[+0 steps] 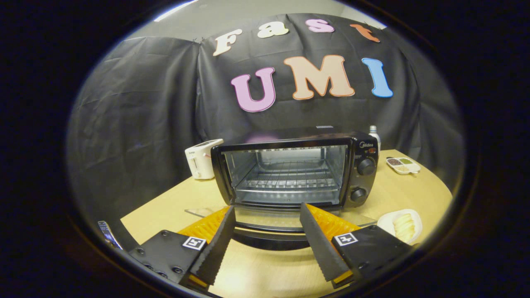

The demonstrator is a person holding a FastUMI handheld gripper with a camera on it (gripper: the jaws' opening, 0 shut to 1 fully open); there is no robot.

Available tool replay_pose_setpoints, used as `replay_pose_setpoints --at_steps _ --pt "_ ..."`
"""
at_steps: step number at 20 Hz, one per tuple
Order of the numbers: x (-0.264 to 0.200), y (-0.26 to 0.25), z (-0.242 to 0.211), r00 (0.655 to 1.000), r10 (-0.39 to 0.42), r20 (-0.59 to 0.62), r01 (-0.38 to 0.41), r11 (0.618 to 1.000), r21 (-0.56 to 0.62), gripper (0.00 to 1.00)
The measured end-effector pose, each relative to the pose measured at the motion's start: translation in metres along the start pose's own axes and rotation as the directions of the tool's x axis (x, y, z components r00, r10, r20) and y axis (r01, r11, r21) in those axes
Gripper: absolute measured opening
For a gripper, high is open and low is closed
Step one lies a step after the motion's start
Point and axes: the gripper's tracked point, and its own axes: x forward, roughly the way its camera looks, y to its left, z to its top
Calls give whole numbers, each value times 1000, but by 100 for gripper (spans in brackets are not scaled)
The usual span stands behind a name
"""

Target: Open the toaster oven, put the food inside, and close the toaster oven door.

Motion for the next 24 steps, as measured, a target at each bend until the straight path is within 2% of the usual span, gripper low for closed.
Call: replay_pose_setpoints --at_steps 15,24 --pt "-7 -3 -47 994 1 -108 1 1000 18 96" --pt "-4 -3 -60 989 -7 -146 8 1000 4 96"
